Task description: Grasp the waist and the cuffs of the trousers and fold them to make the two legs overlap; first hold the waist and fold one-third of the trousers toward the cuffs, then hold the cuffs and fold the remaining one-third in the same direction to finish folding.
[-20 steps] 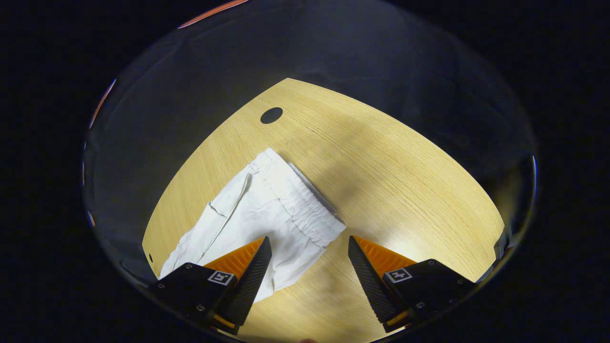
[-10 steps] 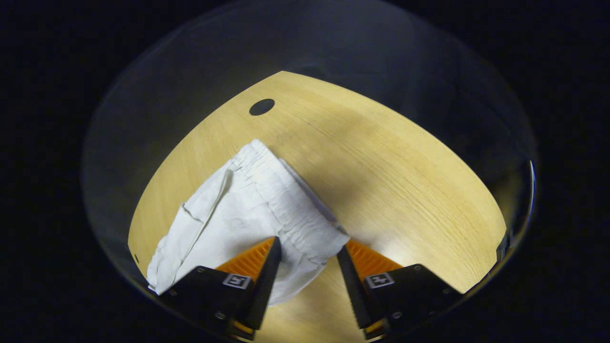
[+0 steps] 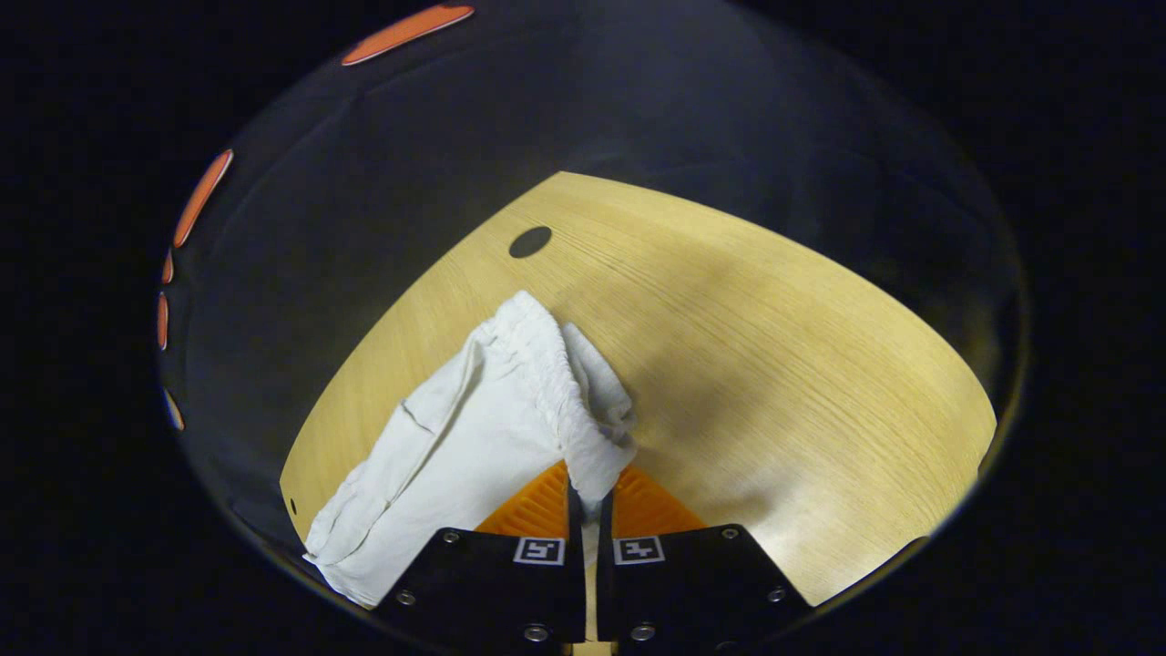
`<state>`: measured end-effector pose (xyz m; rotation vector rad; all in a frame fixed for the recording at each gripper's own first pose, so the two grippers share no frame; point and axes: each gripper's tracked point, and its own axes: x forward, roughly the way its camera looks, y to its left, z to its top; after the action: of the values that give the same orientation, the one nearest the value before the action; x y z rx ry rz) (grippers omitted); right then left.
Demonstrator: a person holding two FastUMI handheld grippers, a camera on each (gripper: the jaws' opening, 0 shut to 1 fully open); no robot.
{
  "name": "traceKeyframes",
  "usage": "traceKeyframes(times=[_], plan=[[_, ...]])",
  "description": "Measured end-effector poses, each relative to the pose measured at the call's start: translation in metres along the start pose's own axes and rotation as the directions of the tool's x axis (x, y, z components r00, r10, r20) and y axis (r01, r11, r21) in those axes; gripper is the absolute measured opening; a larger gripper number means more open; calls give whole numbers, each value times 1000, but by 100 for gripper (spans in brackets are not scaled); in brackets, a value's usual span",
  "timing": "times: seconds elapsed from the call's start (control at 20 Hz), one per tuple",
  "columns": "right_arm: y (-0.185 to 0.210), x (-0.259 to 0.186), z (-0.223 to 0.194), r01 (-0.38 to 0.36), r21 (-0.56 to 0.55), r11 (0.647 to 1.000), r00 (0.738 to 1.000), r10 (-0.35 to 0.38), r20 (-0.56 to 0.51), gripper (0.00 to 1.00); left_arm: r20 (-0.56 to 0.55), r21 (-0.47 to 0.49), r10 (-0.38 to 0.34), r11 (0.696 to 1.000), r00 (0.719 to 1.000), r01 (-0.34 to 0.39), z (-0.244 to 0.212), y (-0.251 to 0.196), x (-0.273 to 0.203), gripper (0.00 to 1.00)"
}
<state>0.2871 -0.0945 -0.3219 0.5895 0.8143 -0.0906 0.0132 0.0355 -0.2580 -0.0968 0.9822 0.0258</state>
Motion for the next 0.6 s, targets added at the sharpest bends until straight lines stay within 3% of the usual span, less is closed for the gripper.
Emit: traceKeyframes(times=[0.2, 0.6], plan=[[12, -35, 20, -32, -65, 997, 995, 38, 92, 5, 58, 33, 4, 999, 998, -6, 13, -1, 1, 100], [26, -78, 46, -48, -208, 977, 972, 94, 216, 5, 89, 117, -63, 992, 994, 52, 22, -11, -16, 100]])
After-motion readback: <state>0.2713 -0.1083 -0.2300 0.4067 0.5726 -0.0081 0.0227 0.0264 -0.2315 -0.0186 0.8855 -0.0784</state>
